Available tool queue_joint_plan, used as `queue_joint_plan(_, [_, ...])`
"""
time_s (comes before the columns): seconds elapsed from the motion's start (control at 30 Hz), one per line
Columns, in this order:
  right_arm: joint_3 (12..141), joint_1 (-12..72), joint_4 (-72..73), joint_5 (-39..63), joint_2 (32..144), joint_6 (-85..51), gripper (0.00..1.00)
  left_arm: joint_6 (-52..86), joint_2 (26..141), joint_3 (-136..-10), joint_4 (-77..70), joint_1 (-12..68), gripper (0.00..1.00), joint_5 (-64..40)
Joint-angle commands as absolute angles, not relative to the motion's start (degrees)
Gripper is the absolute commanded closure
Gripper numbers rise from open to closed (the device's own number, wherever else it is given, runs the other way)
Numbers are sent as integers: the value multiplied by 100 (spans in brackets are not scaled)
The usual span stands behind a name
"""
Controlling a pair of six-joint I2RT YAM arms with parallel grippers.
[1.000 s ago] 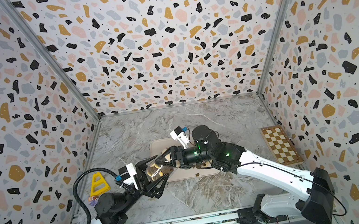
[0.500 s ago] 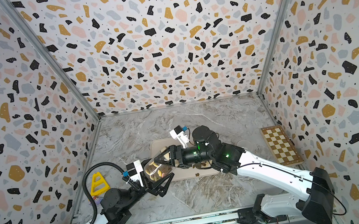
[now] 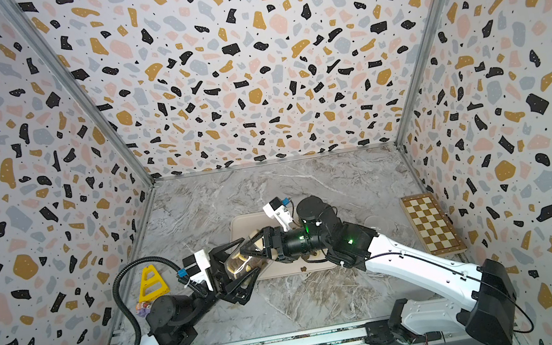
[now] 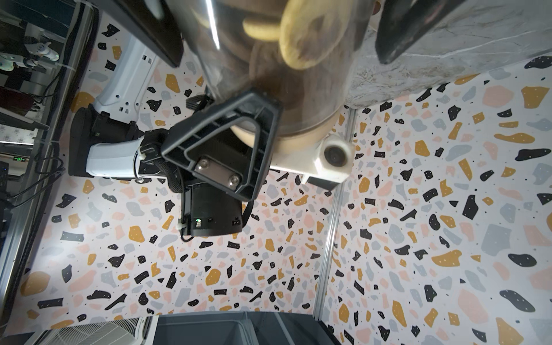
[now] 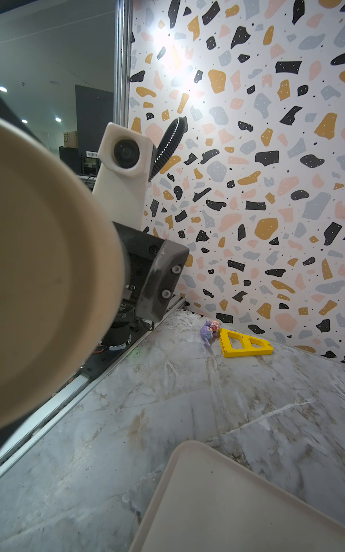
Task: Pour the cookies out of the jar
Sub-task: Unscrew the lid from the jar.
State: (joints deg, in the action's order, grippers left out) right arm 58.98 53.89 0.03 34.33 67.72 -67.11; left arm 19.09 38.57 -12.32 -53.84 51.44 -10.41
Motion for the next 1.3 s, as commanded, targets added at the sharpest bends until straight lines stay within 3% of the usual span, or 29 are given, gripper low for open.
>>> queue_joint_plan(0.0, [6257,5384,645,3599,6462,-6752,54,1989,4002,-1346,-5776,5128,1,-1169])
queue_joint_plan(0.23, [6179,5483,782,3595,6536,-6802,54,1955,4095,-1395,-5879,5126,3,-1260])
queue_joint_plan(0.43, [6000,5558,783,3520,6525,-6847,54,1944,4141,-1602,-5681,5132,27,-1328])
queue_joint_plan(0.6, [5977,5546,554,3395,6448,-6744,55,1986,4026,-1526,-5687,5127,24,-1203])
queue_joint_plan(0.67, [5984,5537,504,3376,6424,-6724,55,1972,3918,-1487,-5687,5124,36,-1178])
queue_joint_plan(0.87, [5957,5536,369,3337,6473,-6700,53,1852,3812,-1699,-5230,5129,87,-1448])
queue_joint_plan(0.9, [5986,5532,280,3296,6486,-6673,48,1807,3832,-1743,-5153,5130,100,-1507])
queue_joint_plan(0.97, [6092,5521,-77,3123,6480,-6550,28,1790,3864,-1778,-5008,5129,100,-1504])
queue_joint_plan(1.1, [6374,5375,-867,2818,6383,-6319,3,1472,3894,-1786,-4795,5124,100,-1581])
queue_joint_plan(1.27, [6546,5164,-1250,2813,6282,-6260,1,1150,3777,-1632,-4734,5125,100,-1234])
